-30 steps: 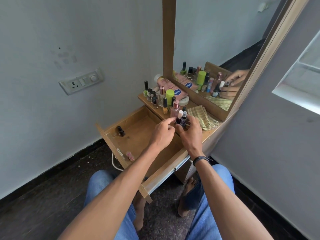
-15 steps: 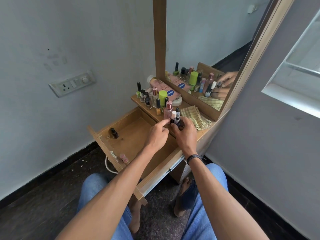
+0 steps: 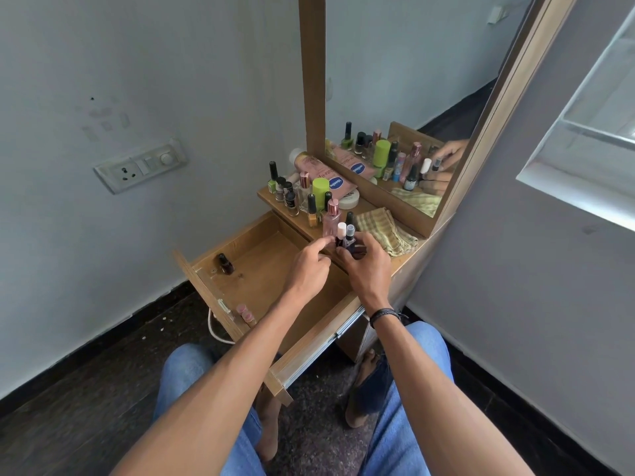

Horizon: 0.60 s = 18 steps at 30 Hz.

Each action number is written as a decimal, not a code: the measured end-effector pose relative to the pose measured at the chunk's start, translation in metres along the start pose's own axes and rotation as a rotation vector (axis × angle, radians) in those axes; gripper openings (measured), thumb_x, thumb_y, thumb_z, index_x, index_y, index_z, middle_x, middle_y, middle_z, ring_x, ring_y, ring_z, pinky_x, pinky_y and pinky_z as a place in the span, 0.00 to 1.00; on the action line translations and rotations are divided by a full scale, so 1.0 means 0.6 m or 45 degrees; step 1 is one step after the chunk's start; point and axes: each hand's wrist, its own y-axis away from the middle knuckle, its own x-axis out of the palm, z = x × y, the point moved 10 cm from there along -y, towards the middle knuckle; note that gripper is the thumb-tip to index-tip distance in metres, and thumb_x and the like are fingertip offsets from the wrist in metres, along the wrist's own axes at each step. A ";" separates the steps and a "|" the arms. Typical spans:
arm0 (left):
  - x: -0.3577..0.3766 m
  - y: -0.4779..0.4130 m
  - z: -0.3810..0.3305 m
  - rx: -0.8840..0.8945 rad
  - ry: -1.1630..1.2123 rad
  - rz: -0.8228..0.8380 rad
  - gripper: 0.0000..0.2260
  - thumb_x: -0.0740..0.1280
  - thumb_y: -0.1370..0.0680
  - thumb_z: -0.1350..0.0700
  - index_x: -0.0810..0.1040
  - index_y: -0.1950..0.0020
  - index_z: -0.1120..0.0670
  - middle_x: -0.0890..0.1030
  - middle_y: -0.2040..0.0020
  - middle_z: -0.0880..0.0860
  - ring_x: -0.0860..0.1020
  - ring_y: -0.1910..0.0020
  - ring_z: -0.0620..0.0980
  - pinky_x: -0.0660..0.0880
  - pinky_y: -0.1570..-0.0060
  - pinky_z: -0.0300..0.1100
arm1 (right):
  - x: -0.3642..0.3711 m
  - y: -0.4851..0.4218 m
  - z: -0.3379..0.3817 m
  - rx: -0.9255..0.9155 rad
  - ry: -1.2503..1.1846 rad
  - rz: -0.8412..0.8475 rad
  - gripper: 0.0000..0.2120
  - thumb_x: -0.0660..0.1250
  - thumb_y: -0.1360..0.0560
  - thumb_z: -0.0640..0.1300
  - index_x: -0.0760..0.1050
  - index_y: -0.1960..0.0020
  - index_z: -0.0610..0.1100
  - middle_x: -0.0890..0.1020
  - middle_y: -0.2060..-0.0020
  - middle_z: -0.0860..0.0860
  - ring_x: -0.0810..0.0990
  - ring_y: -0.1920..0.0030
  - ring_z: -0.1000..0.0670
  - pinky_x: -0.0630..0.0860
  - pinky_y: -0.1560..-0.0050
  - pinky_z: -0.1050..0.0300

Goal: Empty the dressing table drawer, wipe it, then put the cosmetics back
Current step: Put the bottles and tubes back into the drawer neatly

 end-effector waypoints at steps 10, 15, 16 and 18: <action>-0.022 0.020 0.004 0.039 0.115 -0.080 0.19 0.61 0.19 0.66 0.77 0.30 0.53 0.79 0.35 0.50 0.78 0.37 0.47 0.74 0.36 0.42 | 0.003 0.013 0.014 -0.076 0.009 0.043 0.15 0.78 0.26 0.46 0.82 0.42 0.45 0.85 0.52 0.52 0.83 0.56 0.54 0.82 0.54 0.54; -0.056 0.040 0.011 0.040 0.229 -0.171 0.14 0.67 0.22 0.63 0.81 0.38 0.52 0.82 0.43 0.49 0.81 0.46 0.43 0.77 0.46 0.37 | 0.019 0.034 0.032 -0.164 -0.031 0.079 0.15 0.77 0.27 0.44 0.83 0.41 0.46 0.85 0.50 0.52 0.82 0.55 0.54 0.81 0.53 0.53; -0.063 0.044 0.017 0.036 0.256 -0.195 0.13 0.68 0.23 0.63 0.82 0.40 0.51 0.82 0.43 0.48 0.82 0.47 0.43 0.78 0.45 0.39 | 0.023 0.041 0.036 -0.176 -0.048 0.087 0.15 0.77 0.27 0.44 0.83 0.42 0.46 0.85 0.50 0.53 0.82 0.56 0.53 0.81 0.54 0.53; -0.078 0.054 0.033 0.015 0.282 -0.245 0.10 0.71 0.24 0.60 0.83 0.44 0.51 0.82 0.44 0.47 0.81 0.47 0.42 0.79 0.44 0.43 | 0.033 0.055 0.044 -0.187 -0.070 0.118 0.13 0.77 0.27 0.43 0.83 0.43 0.46 0.84 0.54 0.53 0.81 0.59 0.52 0.81 0.57 0.51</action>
